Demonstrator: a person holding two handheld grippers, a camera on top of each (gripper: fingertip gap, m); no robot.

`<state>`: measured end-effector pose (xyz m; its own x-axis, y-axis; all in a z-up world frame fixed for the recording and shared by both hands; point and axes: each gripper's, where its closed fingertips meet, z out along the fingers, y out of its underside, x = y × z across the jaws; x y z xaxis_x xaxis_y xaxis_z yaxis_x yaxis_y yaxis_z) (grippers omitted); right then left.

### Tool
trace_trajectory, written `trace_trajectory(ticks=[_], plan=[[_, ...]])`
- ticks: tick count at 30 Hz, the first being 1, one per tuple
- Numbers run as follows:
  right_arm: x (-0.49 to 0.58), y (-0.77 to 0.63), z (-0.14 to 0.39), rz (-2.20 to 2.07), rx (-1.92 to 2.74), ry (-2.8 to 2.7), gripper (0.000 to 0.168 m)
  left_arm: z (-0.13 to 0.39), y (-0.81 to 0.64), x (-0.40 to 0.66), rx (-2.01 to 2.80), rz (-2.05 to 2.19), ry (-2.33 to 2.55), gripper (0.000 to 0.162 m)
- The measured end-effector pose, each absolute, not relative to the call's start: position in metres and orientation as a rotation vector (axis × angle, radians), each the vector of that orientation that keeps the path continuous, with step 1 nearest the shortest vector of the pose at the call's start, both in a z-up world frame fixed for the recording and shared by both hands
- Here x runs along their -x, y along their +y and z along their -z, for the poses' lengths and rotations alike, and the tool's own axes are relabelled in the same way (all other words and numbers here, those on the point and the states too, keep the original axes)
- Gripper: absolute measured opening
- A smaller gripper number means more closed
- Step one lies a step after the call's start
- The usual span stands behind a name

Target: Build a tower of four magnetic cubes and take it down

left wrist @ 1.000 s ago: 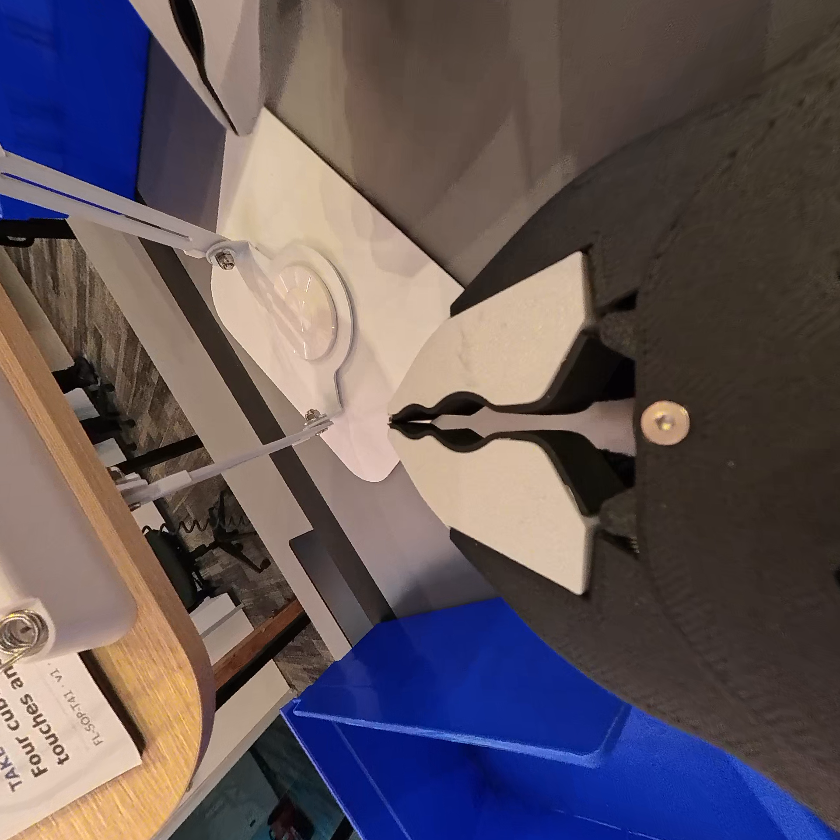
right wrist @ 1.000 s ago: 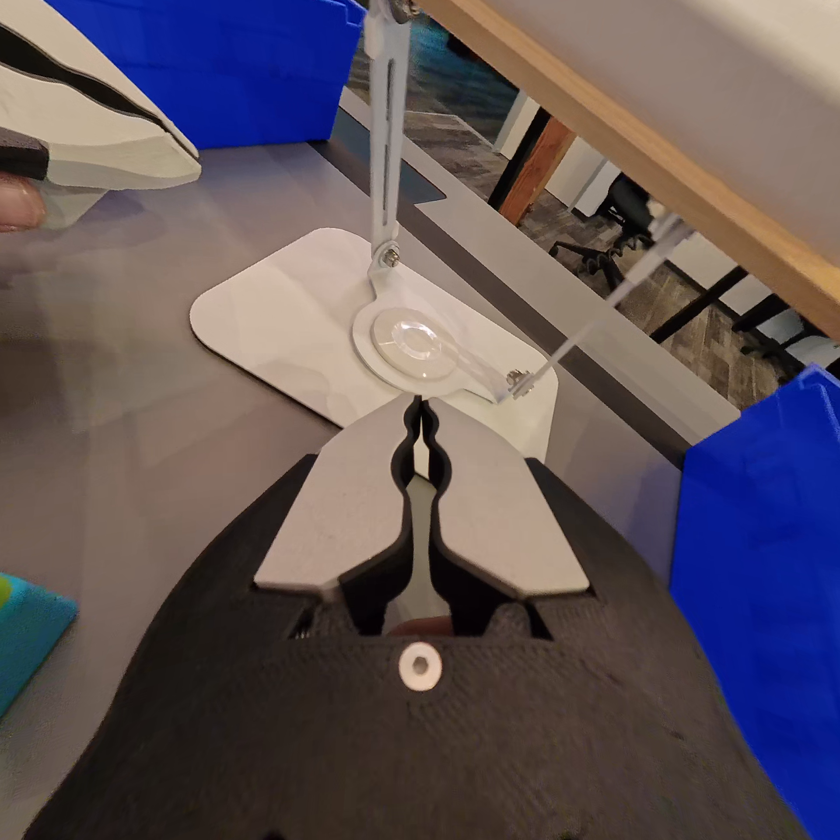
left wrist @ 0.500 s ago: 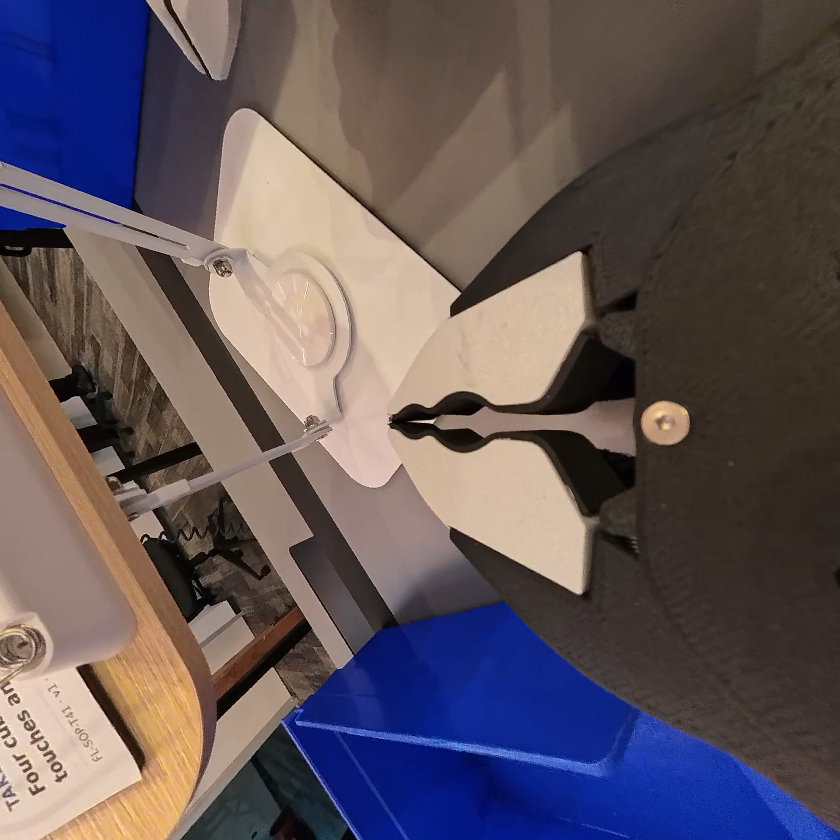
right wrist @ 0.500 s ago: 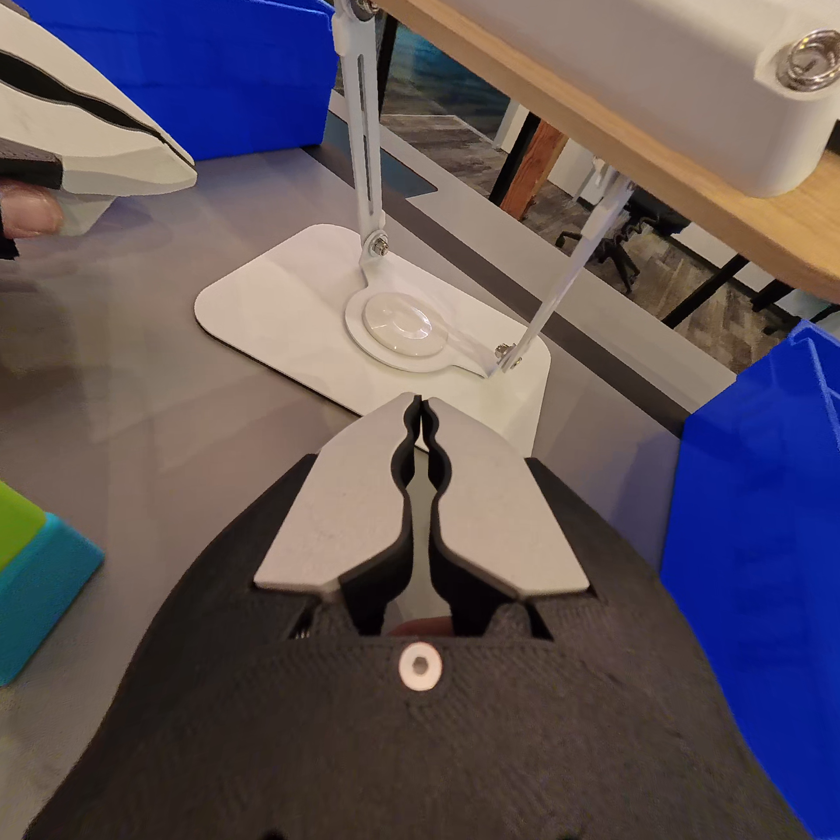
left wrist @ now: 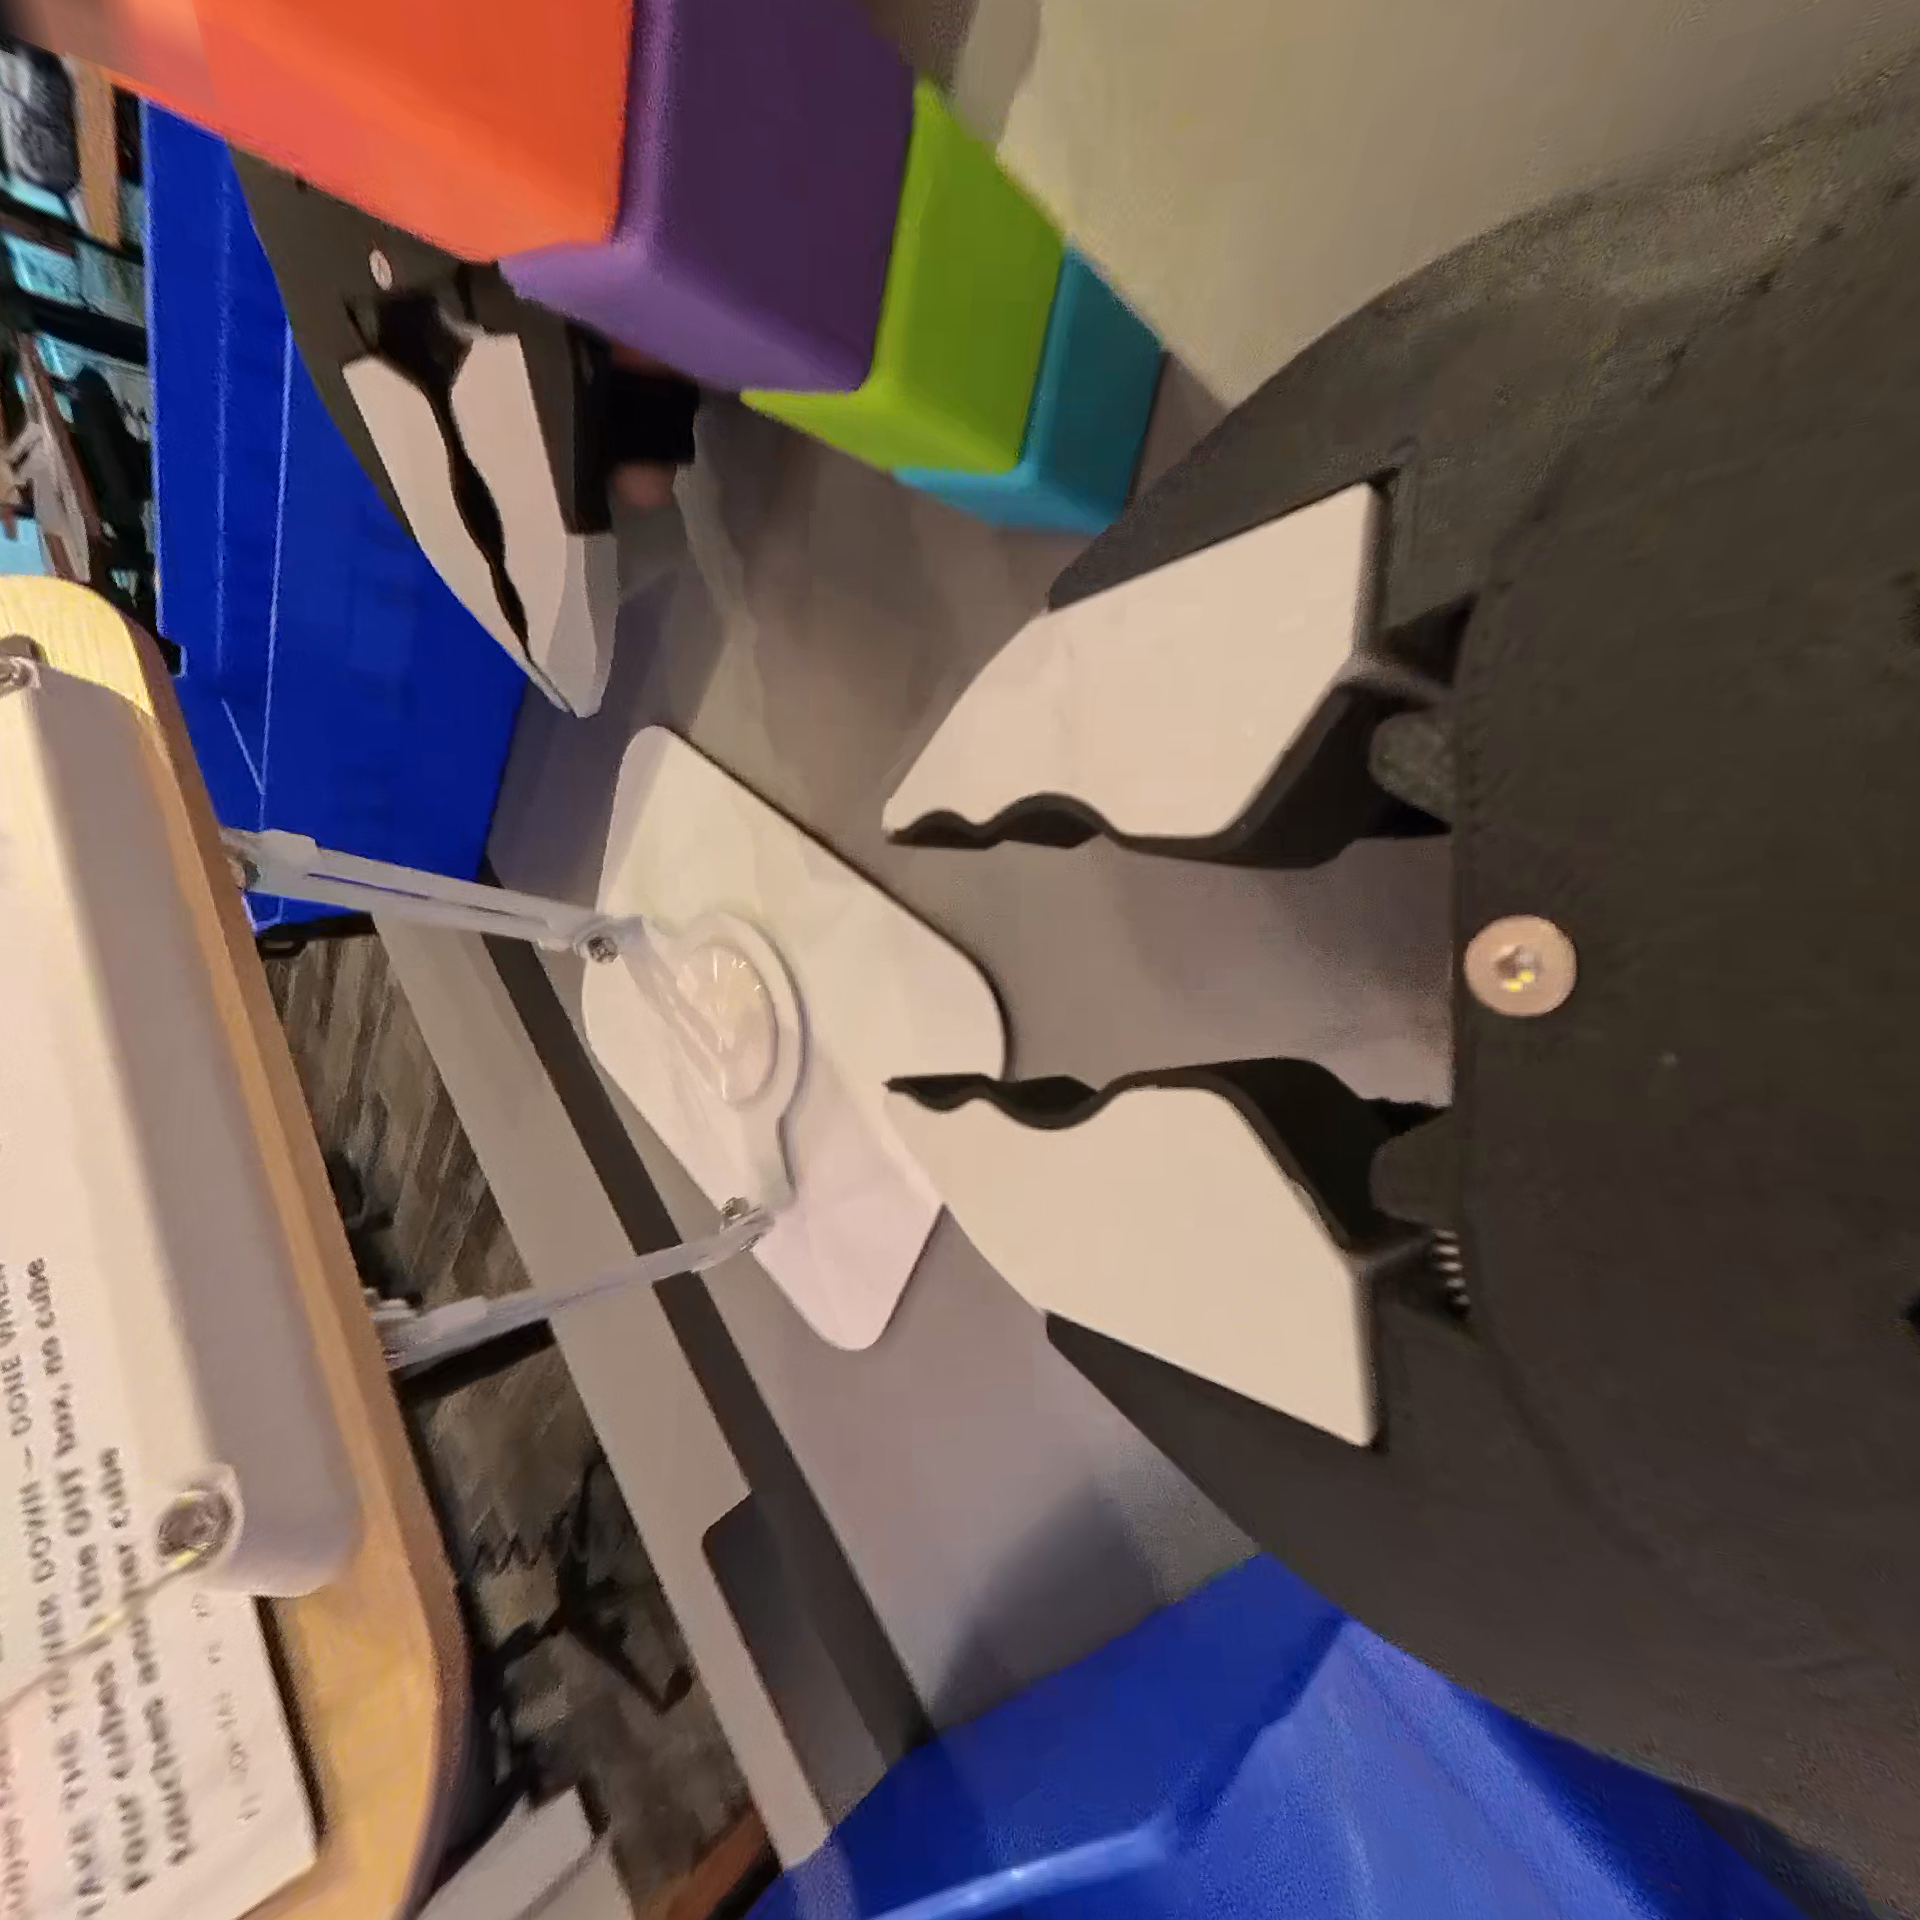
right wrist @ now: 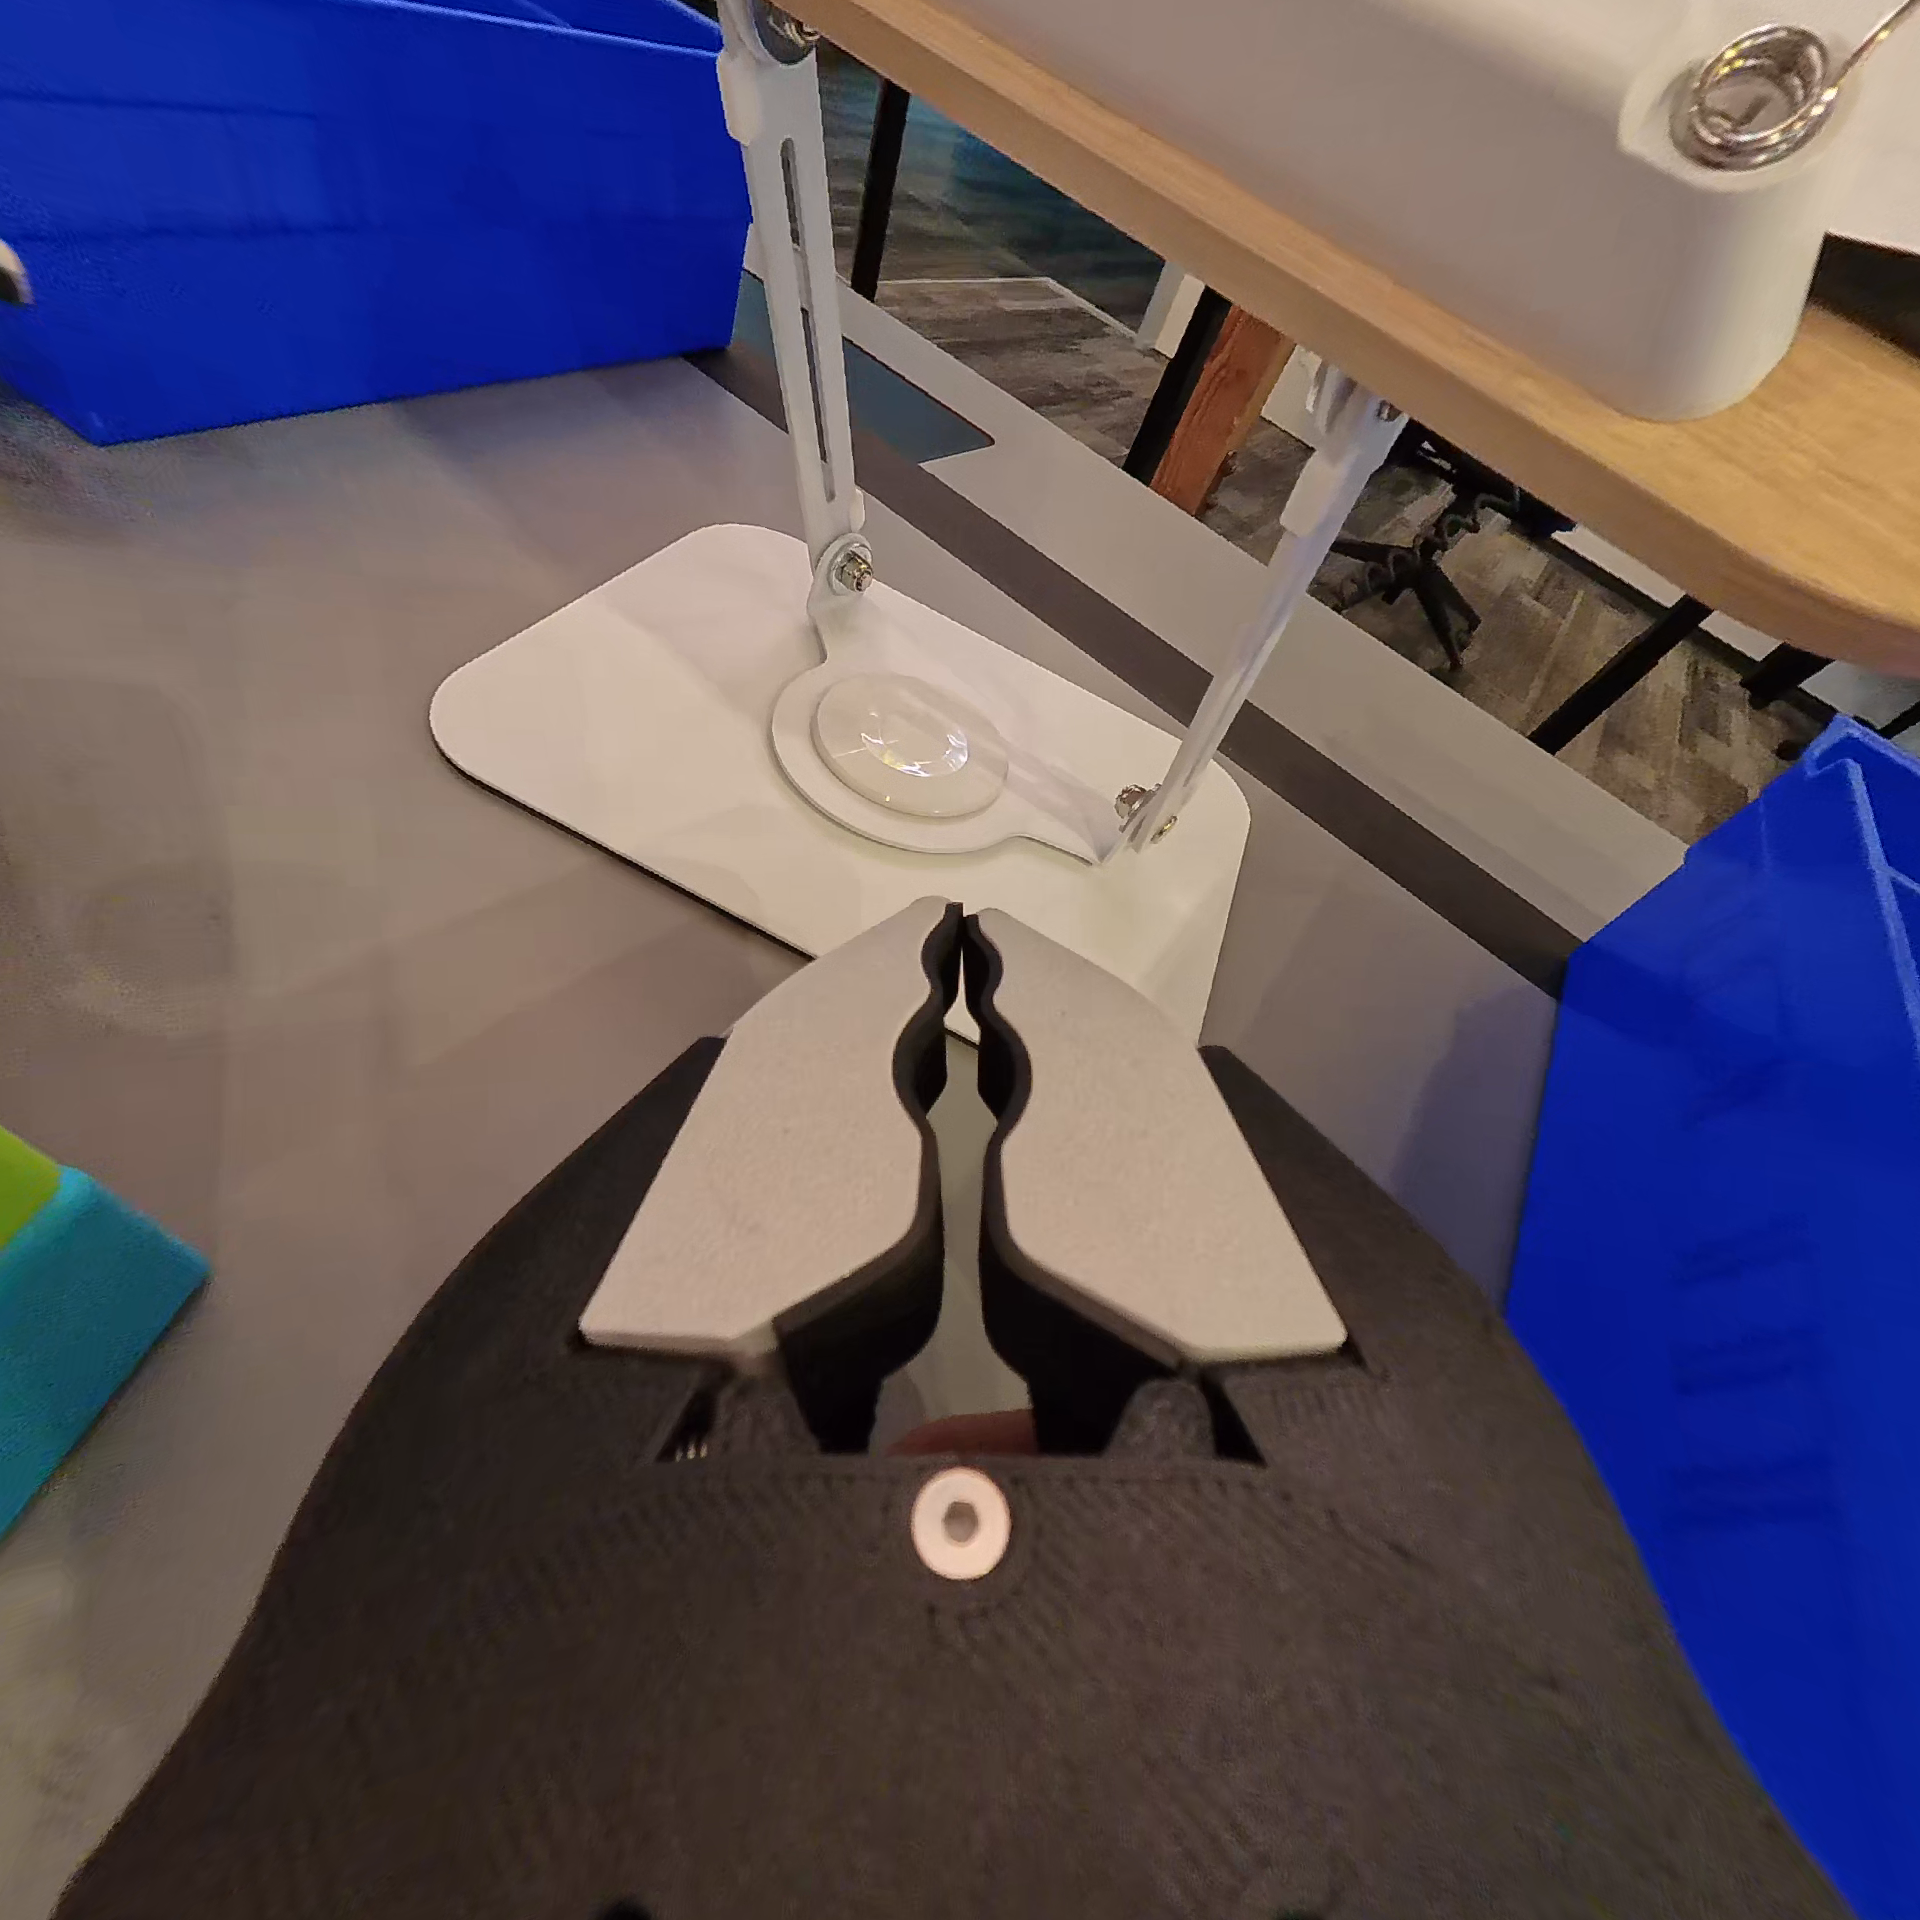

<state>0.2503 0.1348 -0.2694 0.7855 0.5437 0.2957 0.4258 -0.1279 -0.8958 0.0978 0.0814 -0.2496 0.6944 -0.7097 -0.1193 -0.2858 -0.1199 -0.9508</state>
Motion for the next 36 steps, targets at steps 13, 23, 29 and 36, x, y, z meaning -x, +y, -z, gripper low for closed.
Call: trace_trajectory(ticks=[13,23,29,36], plan=[[-0.248,0.134,0.272,-0.126,1.759,-0.781,0.000,0.232,-0.006,-0.171,1.418,0.801,1.109,0.077],[-0.247,0.134,0.273,-0.126,1.758,-0.791,0.000,0.227,0.000,-0.202,1.412,0.839,1.022,0.067],[-0.244,0.131,0.268,-0.162,1.735,-0.792,0.000,0.228,0.003,-0.199,1.408,0.846,1.037,0.049],[-0.227,0.102,0.223,-0.529,1.578,-0.883,0.027,0.228,0.006,-0.200,1.421,0.901,1.144,0.049]])
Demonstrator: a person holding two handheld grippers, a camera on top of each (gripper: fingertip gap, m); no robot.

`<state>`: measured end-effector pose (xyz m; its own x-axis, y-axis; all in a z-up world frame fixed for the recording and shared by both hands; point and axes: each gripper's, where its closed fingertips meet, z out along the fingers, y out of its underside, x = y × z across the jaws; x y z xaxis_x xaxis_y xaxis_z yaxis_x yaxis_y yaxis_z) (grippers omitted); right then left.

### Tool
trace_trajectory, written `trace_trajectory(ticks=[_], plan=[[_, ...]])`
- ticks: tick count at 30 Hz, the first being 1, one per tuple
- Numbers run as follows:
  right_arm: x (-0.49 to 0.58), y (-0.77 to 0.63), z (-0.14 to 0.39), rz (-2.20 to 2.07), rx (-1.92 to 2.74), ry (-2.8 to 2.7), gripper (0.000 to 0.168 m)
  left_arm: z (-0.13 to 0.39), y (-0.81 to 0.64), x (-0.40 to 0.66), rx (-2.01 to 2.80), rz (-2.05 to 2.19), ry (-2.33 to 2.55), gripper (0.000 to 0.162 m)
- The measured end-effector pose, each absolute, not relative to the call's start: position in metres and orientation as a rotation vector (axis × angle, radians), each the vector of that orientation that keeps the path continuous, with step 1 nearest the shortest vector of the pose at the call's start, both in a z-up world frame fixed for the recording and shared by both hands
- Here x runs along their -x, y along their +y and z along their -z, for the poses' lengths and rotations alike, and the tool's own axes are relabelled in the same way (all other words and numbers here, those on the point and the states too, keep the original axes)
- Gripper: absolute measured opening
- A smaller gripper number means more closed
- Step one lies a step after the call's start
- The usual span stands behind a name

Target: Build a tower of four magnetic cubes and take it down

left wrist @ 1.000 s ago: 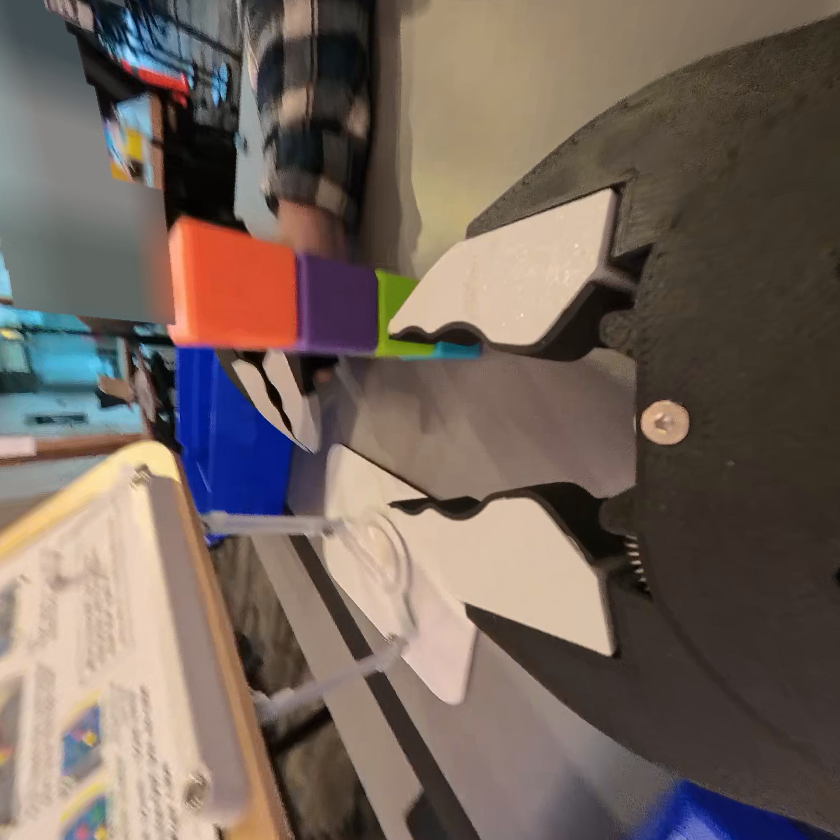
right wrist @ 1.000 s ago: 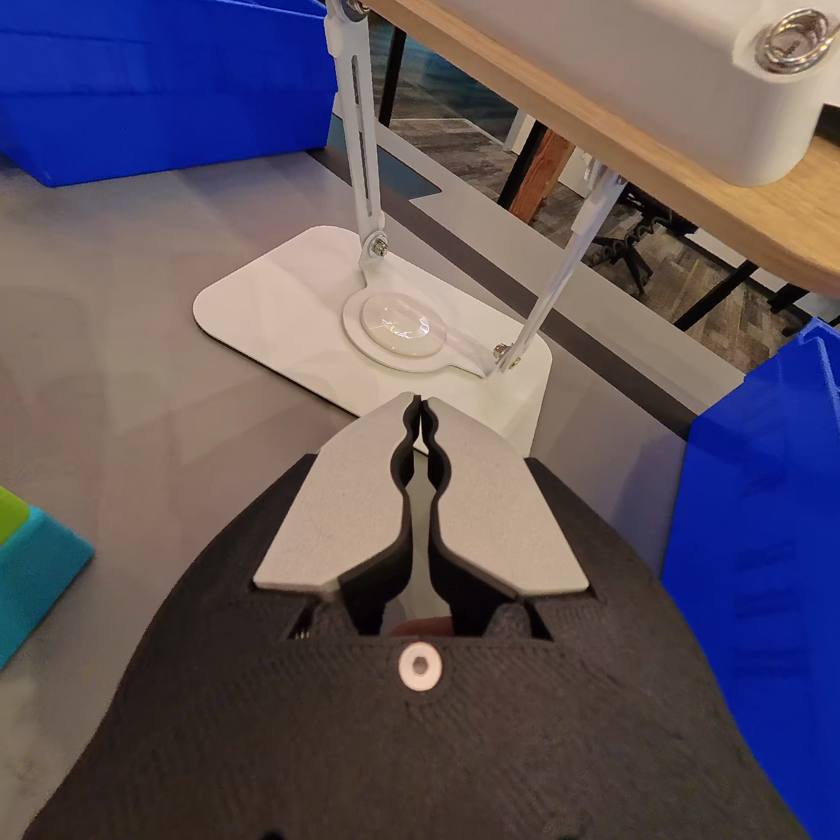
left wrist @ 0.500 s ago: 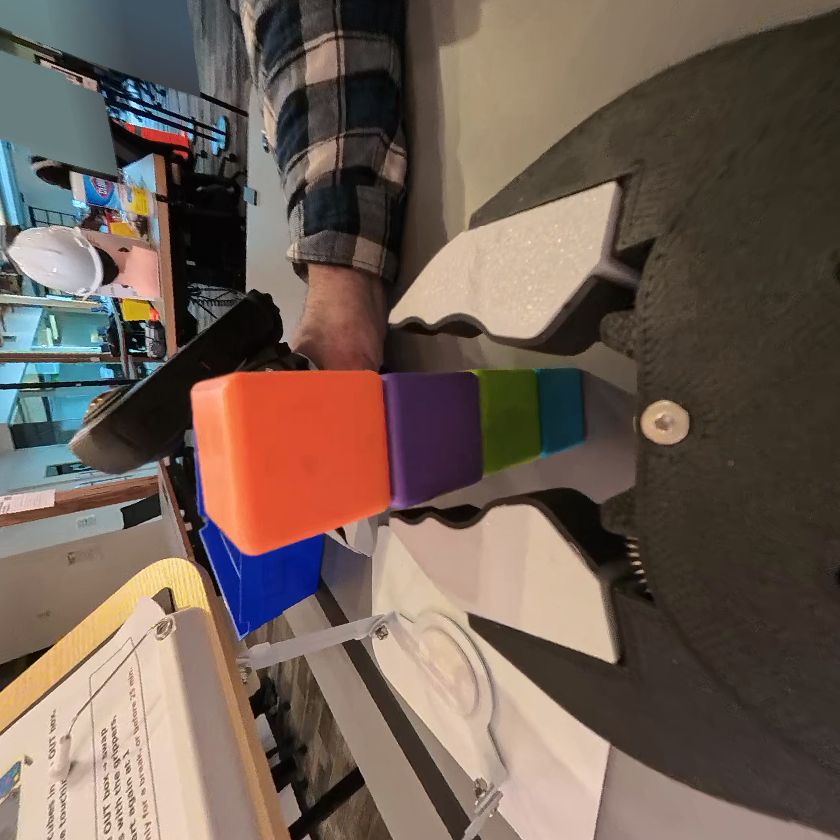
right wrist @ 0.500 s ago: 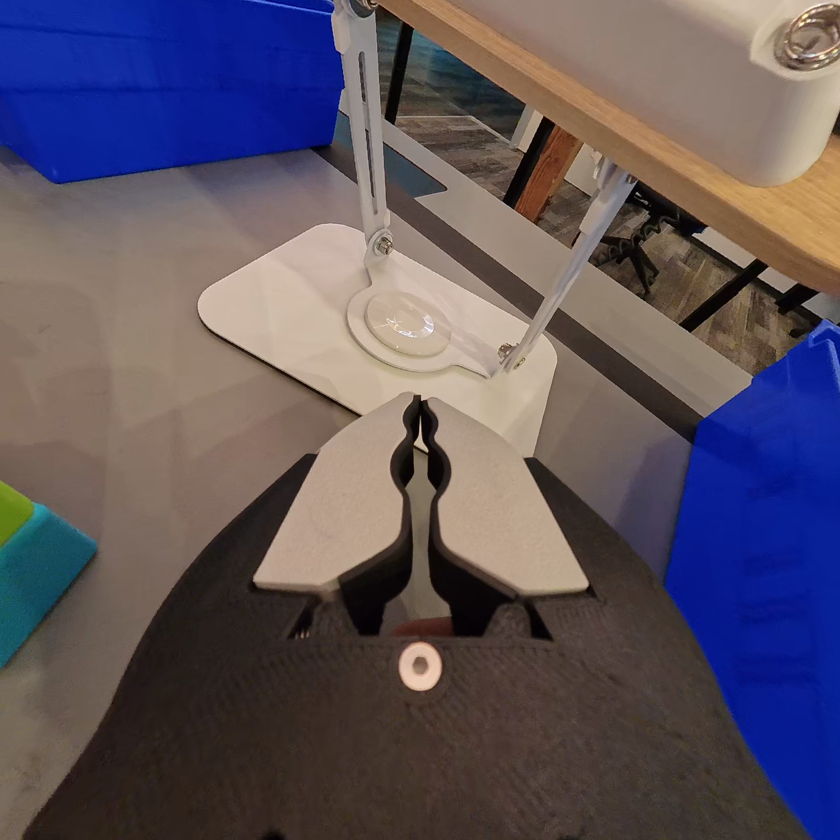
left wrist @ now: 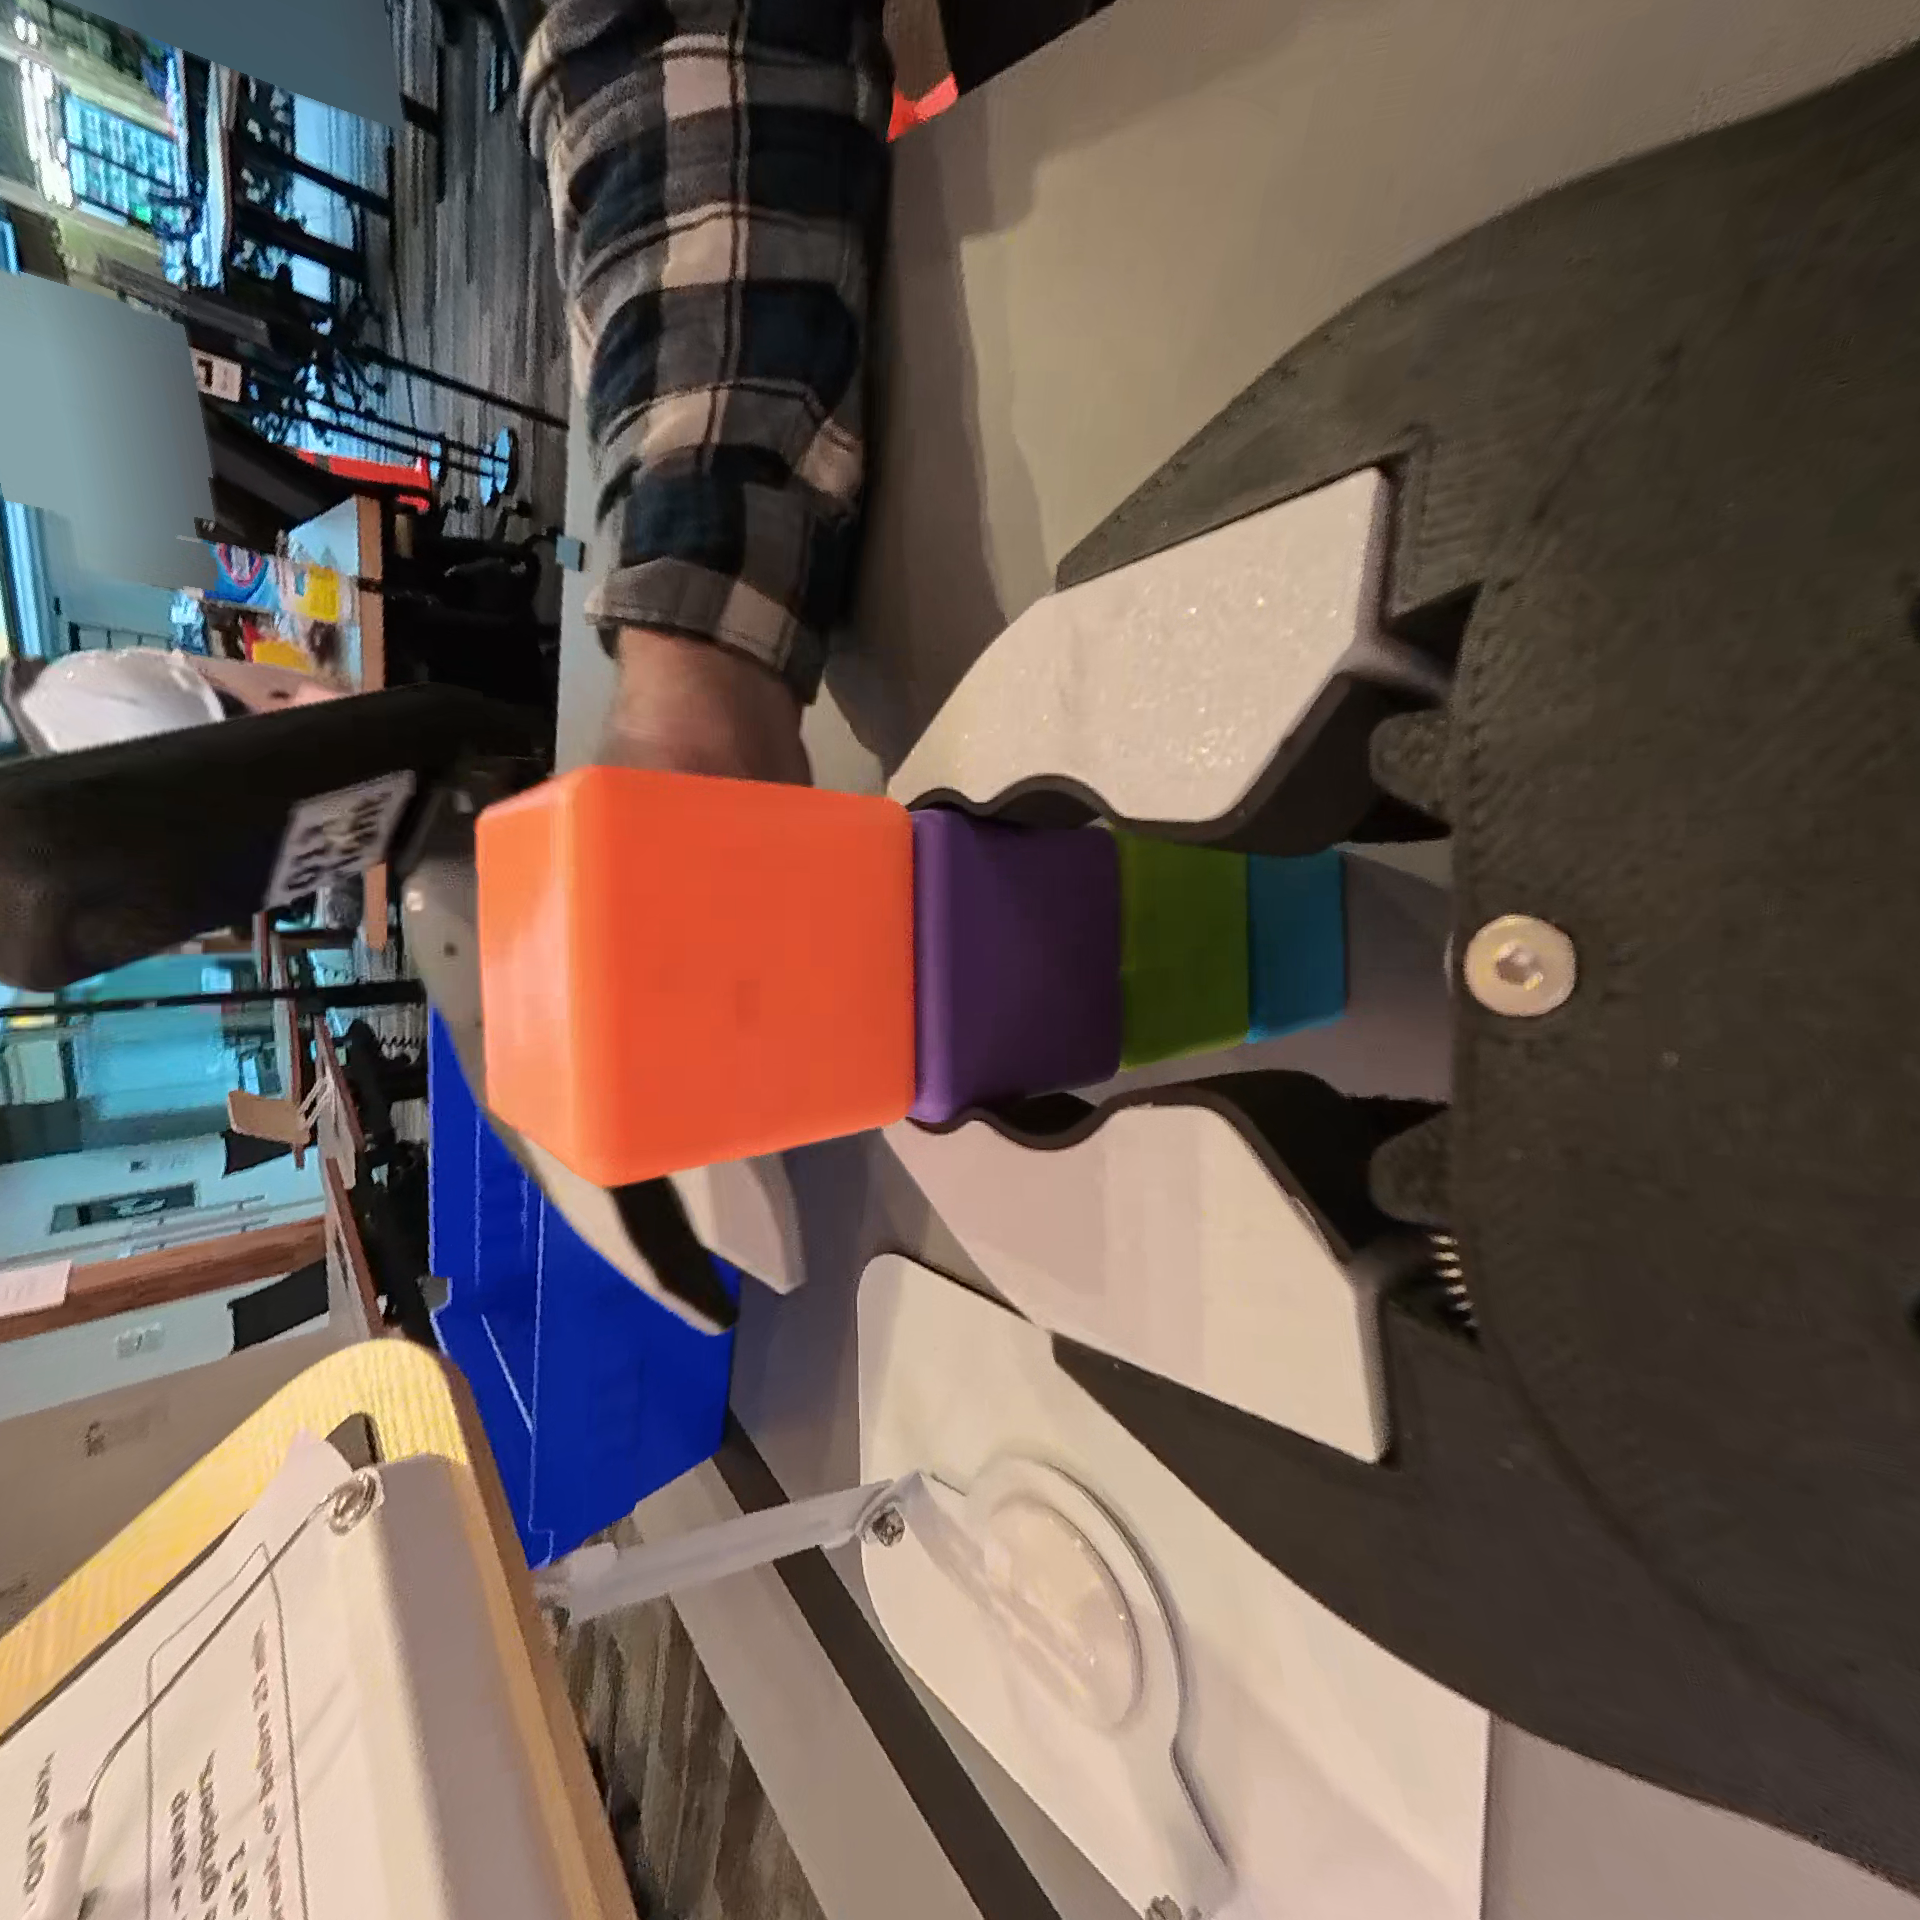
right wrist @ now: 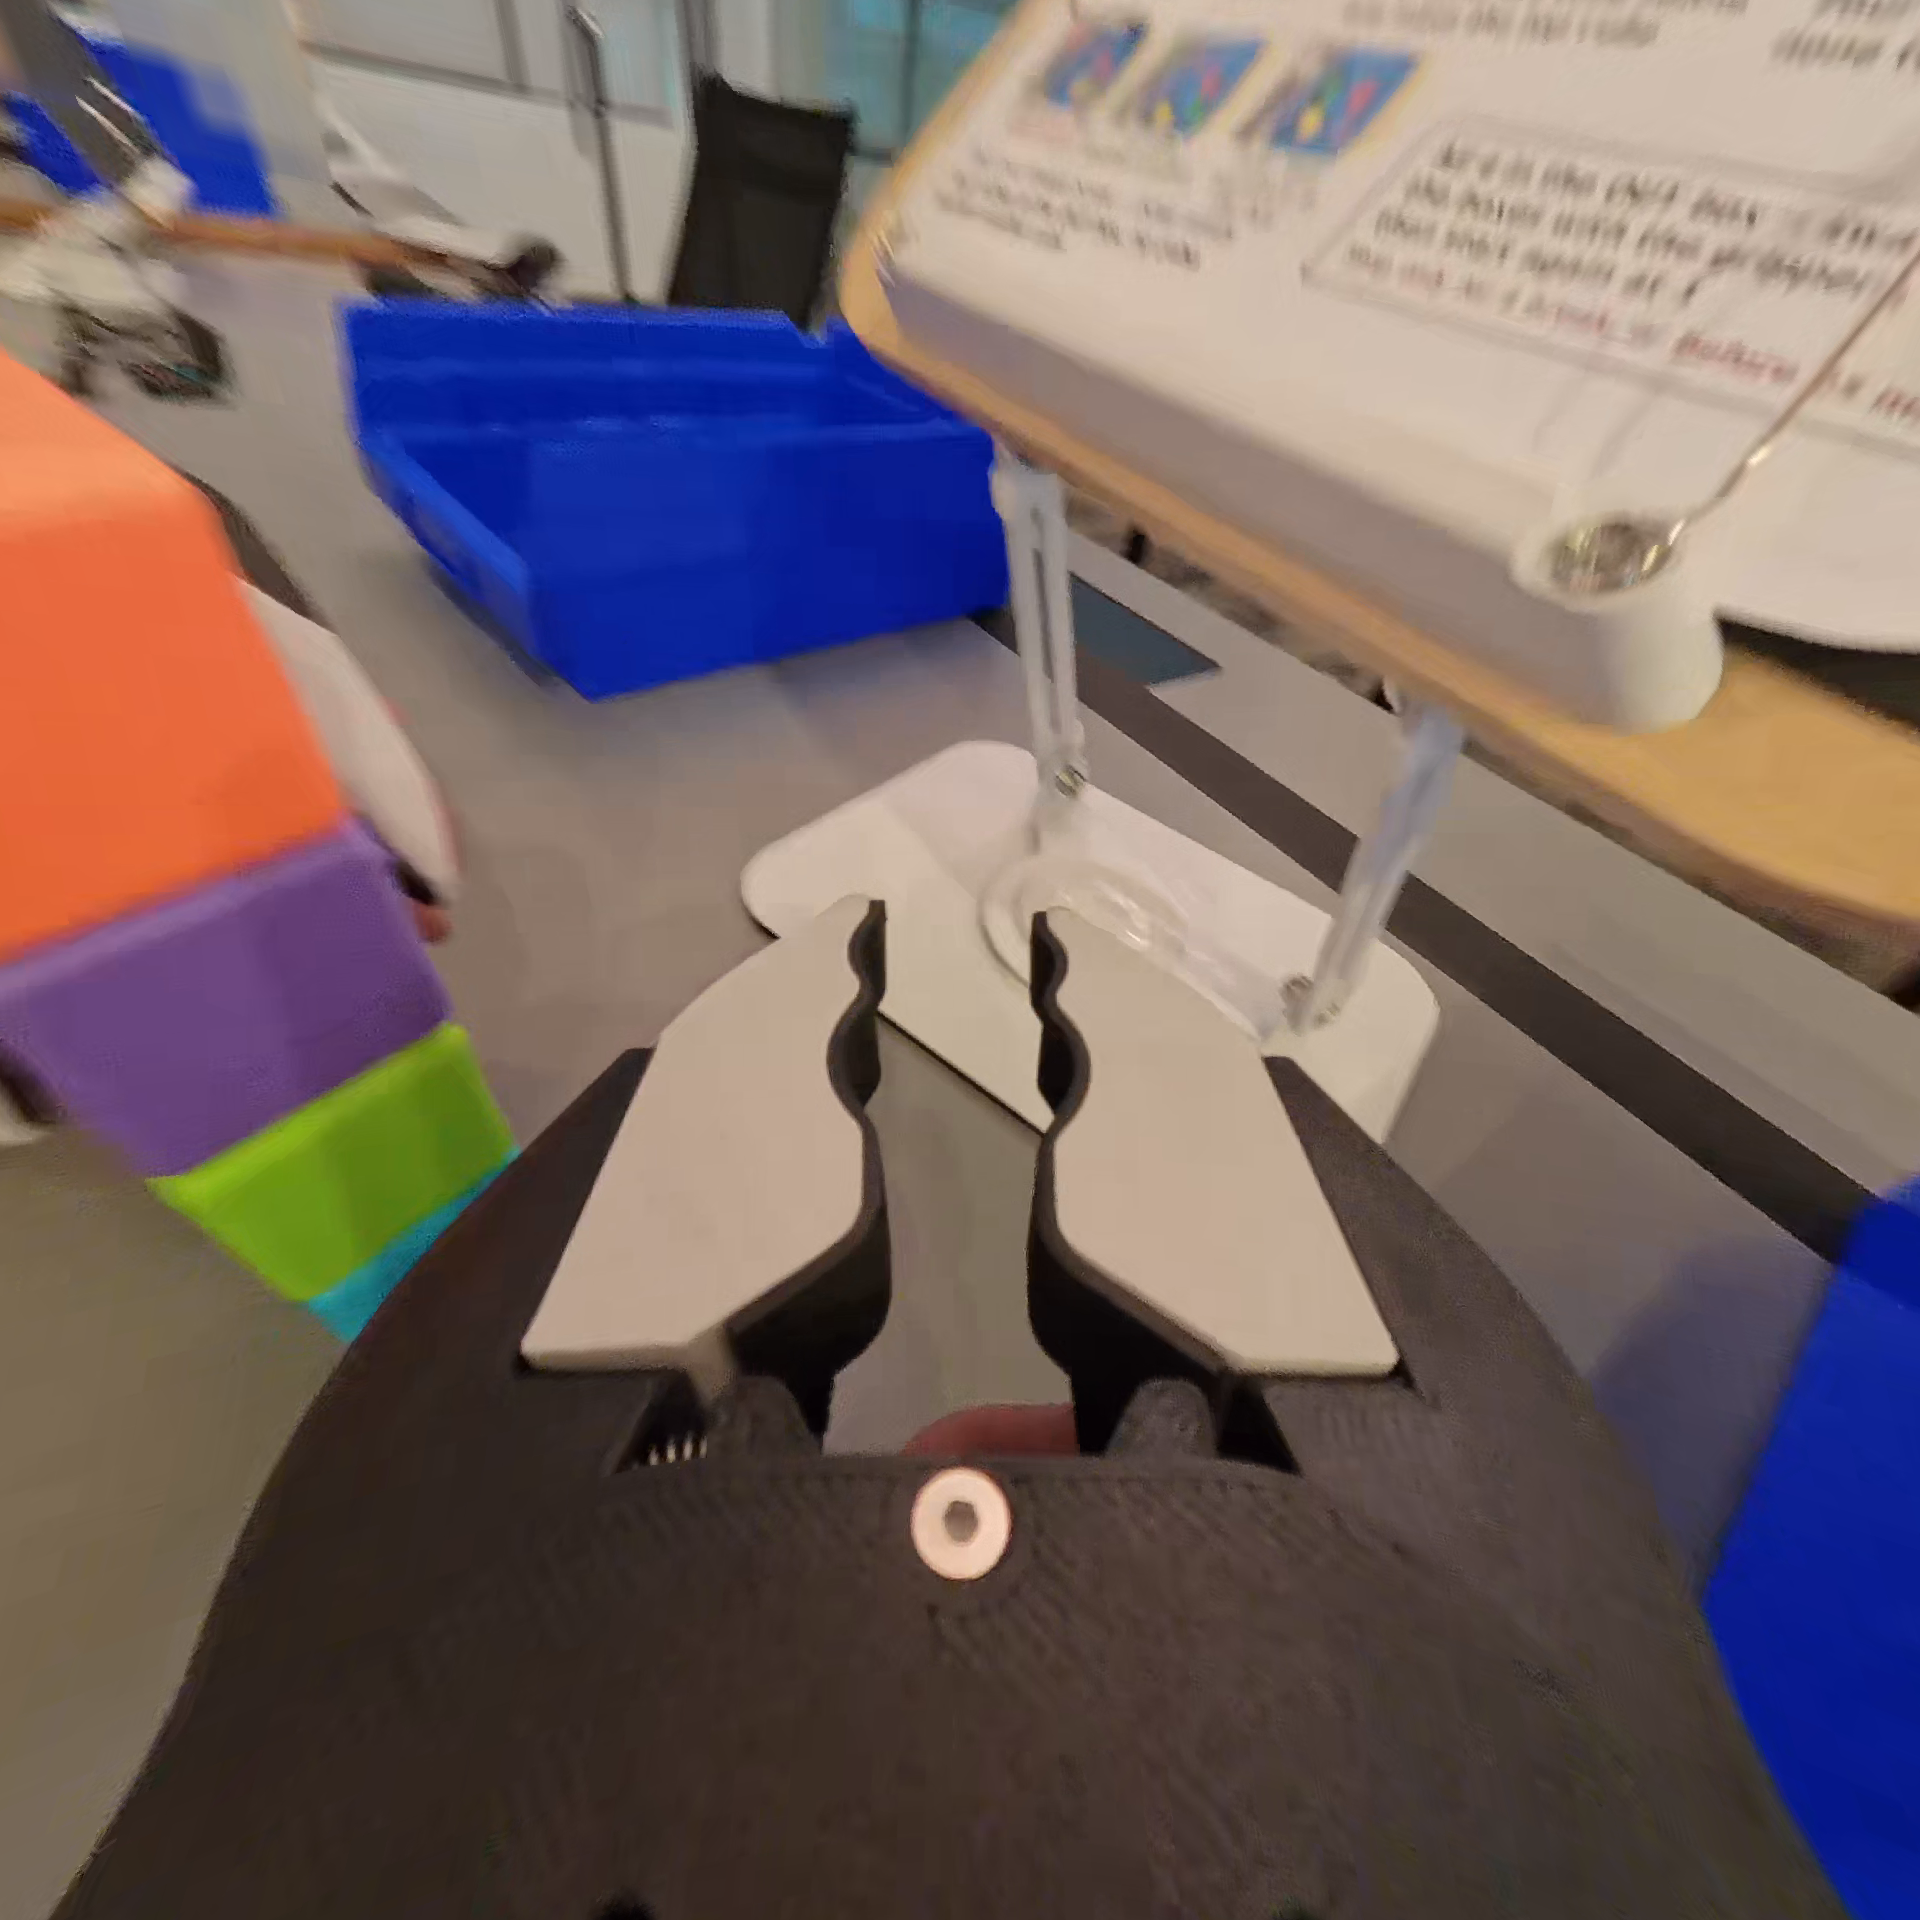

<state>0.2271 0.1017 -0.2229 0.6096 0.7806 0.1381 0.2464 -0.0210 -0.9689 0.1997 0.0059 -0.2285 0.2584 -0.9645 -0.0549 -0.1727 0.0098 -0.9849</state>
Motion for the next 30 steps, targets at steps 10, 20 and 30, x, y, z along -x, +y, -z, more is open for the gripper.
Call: trace_trajectory(ticks=[10,20,30], plan=[[-0.199,0.012,0.167,-0.863,1.397,-1.327,0.055,0.229,0.007,-0.199,1.390,0.961,1.190,0.049],[-0.213,0.012,0.152,-0.716,1.460,-1.503,0.061,0.229,0.006,-0.201,1.399,0.957,1.200,0.048],[-0.168,0.000,0.197,-0.477,1.637,-1.879,0.065,0.229,0.005,-0.202,1.397,0.950,1.208,0.049]])
